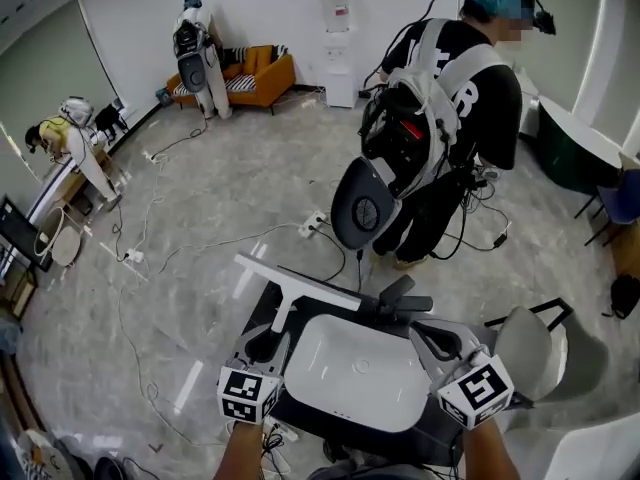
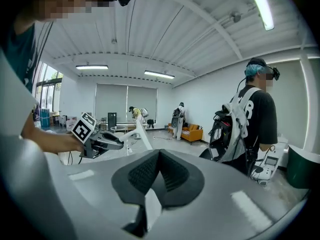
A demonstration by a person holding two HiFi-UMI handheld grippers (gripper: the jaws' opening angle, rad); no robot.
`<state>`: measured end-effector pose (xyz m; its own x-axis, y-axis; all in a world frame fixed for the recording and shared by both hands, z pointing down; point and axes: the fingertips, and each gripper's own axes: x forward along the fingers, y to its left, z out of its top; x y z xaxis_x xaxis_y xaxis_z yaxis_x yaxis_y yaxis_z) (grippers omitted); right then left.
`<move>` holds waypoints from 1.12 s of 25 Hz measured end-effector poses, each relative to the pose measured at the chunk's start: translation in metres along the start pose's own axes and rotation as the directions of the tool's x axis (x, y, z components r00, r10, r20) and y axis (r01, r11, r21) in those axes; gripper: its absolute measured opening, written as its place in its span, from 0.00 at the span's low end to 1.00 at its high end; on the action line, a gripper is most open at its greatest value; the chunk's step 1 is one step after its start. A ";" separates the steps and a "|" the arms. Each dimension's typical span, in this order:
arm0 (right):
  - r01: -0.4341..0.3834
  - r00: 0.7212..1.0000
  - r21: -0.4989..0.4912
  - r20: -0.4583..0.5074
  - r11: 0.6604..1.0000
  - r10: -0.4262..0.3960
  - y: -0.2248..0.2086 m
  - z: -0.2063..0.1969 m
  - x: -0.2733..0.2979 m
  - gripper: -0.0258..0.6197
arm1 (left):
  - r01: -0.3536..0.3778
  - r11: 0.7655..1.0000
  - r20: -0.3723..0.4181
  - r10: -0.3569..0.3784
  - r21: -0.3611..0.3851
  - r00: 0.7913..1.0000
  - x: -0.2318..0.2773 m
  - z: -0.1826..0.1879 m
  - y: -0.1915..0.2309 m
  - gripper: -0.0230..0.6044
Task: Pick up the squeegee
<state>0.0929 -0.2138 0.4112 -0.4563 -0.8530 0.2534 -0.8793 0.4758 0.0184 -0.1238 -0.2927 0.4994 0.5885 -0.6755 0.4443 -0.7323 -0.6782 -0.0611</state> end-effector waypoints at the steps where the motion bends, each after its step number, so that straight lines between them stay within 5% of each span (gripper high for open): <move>1: 0.000 1.000 -0.007 0.008 1.000 0.000 0.002 0.006 -0.004 0.05 | -0.009 1.000 0.015 0.009 0.005 1.000 -0.012 0.008 0.001 0.18; 12: -0.008 0.998 -0.095 0.067 0.995 0.014 0.031 0.070 -0.045 0.05 | -0.108 0.993 0.151 0.100 0.044 0.983 -0.128 0.070 0.013 0.18; 28: -0.037 0.994 -0.103 0.097 0.994 0.047 0.081 0.106 -0.088 0.05 | -0.216 0.976 0.251 0.200 0.037 0.947 -0.246 0.086 0.016 0.18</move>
<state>0.0474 -0.1228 0.2876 -0.5080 -0.8466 0.1590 -0.8432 0.5264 0.1089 -0.2509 -0.1624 0.3125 0.4967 -0.8481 0.1845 -0.8290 -0.5266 -0.1885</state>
